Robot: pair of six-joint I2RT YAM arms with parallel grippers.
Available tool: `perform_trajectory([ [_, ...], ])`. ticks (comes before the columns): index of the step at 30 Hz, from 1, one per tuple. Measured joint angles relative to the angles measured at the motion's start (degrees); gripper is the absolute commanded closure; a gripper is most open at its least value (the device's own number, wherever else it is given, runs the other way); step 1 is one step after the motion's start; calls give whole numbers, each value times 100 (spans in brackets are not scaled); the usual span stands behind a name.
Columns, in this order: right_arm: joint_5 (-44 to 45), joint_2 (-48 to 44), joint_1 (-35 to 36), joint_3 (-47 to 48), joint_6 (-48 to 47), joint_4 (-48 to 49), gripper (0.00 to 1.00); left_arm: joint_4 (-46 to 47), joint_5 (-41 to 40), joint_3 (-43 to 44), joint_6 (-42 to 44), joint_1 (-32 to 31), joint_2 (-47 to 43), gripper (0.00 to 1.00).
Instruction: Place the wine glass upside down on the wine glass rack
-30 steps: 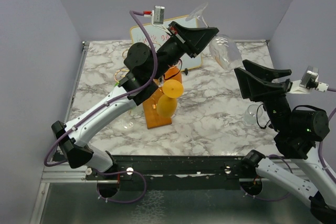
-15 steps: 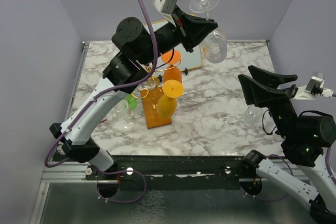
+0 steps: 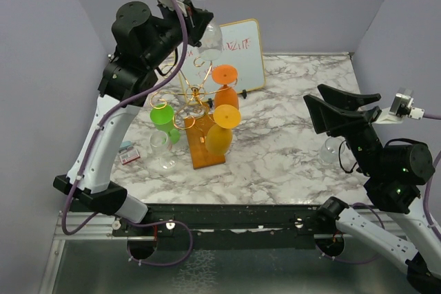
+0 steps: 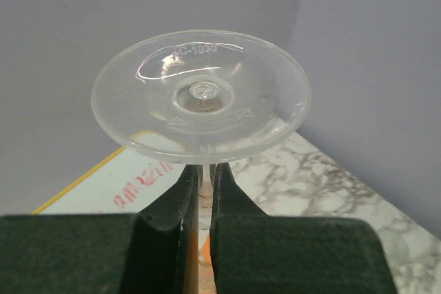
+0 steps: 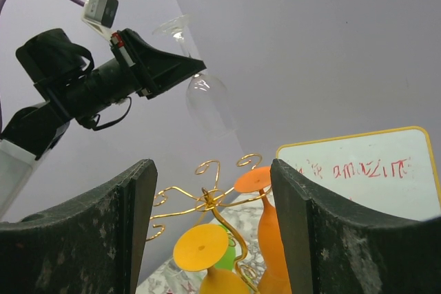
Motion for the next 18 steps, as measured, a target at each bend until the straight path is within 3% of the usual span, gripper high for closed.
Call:
perform_trajectory([
  [6,0,46,0,-2,0,11,28,-306,-1115,-57,605,407,-352,100],
  [11,0,98,0,-11,-2,11,28,-343,-1823,-407,874,1102,-616,100],
  [18,2,175,0,-48,-9,107,28,-295,-1690,-1137,935,2345,-684,100],
])
